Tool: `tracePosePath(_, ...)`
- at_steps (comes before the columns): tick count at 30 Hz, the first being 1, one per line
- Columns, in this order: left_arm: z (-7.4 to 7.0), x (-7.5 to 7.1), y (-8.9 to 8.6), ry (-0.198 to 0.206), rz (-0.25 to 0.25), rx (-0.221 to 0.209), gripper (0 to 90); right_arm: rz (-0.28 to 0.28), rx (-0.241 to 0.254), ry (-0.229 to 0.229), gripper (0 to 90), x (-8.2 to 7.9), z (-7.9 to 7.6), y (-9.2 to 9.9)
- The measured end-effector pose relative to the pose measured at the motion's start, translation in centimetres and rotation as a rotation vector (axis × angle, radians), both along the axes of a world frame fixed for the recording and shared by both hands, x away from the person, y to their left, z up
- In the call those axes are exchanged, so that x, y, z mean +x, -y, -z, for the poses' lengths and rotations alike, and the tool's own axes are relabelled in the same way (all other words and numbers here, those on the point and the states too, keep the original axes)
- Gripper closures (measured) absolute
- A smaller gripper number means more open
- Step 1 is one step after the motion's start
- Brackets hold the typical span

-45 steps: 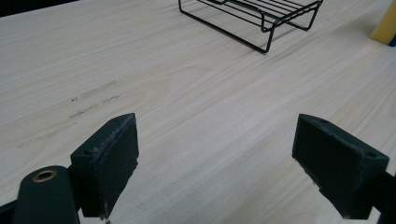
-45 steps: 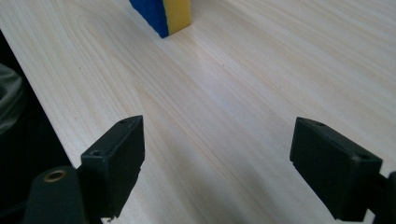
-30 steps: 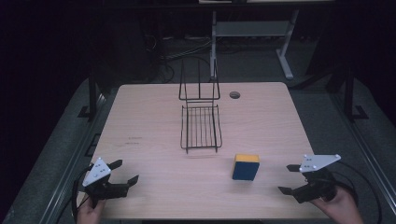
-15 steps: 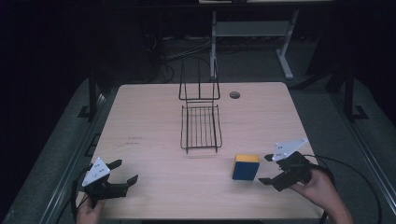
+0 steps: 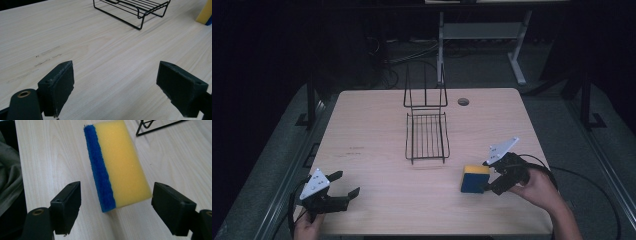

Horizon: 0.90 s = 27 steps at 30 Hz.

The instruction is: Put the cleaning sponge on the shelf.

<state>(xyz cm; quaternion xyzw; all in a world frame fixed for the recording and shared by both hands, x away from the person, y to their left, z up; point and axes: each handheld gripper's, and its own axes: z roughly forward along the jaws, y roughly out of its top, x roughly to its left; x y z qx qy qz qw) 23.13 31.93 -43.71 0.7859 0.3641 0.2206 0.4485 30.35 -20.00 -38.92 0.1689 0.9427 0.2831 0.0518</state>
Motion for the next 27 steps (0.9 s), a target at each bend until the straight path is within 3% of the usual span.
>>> tracePosePath(20, -0.1, 0.0, -0.1, 0.007, -0.003, -0.003, 14.1, -0.057, -0.055, -0.051, 40.7, 1.1, 1.2, -1.7)
tracePosePath(27, -0.1, 0.0, -0.2, 0.009, -0.003, -0.004, 14.1, -0.085, -0.058, -0.051, 53.0, 1.1, 1.3, -2.0)
